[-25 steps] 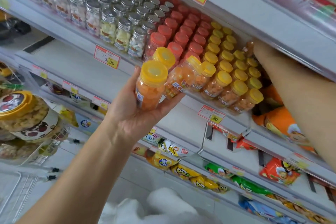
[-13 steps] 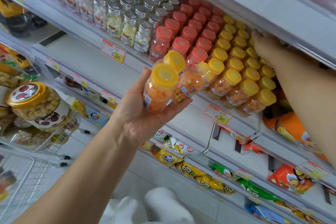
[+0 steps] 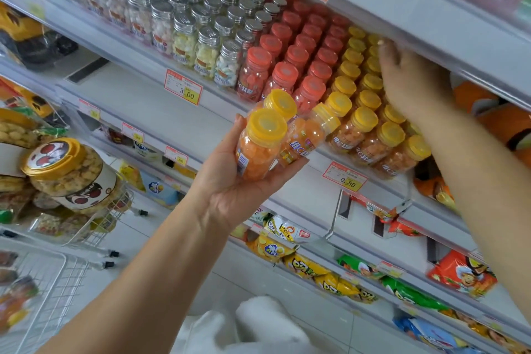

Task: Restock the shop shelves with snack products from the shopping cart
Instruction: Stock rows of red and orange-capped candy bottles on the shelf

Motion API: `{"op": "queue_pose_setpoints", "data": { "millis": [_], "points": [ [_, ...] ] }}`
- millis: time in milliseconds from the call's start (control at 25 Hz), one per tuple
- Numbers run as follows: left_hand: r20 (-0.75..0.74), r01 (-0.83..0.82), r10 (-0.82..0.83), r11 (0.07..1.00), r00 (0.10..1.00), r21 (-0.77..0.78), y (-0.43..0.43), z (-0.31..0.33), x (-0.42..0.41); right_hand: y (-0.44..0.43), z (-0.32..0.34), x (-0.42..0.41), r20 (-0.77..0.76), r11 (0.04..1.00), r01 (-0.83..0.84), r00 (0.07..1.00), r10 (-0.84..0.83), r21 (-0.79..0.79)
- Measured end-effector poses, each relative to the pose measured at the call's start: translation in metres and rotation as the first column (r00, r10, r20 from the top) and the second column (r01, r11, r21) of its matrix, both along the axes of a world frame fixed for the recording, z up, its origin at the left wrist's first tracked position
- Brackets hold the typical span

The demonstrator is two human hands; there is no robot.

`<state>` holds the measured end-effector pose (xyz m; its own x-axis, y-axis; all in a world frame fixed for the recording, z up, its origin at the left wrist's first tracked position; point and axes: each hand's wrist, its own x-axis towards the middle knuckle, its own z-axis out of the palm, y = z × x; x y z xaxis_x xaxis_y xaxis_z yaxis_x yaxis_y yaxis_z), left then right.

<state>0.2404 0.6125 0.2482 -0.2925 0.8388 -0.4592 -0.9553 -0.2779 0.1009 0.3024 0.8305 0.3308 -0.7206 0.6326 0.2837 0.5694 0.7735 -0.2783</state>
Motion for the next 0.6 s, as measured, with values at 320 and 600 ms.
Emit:
{"op": "queue_pose_setpoints", "data": {
  "millis": [320, 600],
  "points": [
    [0.003, -0.019, 0.019, 0.997, 1.0, 0.081, 0.005, 0.009, -0.01, -0.053, -0.013, 0.018, -0.257, 0.726, -0.364, 0.931, 0.26, -0.583],
    [-0.03, -0.065, 0.065, 0.998, 0.997, -0.014, 0.005, -0.006, -0.01, 0.041, -0.022, 0.029, -0.338, 0.926, 0.275, 0.873, -0.353, -0.257]
  ]
}}
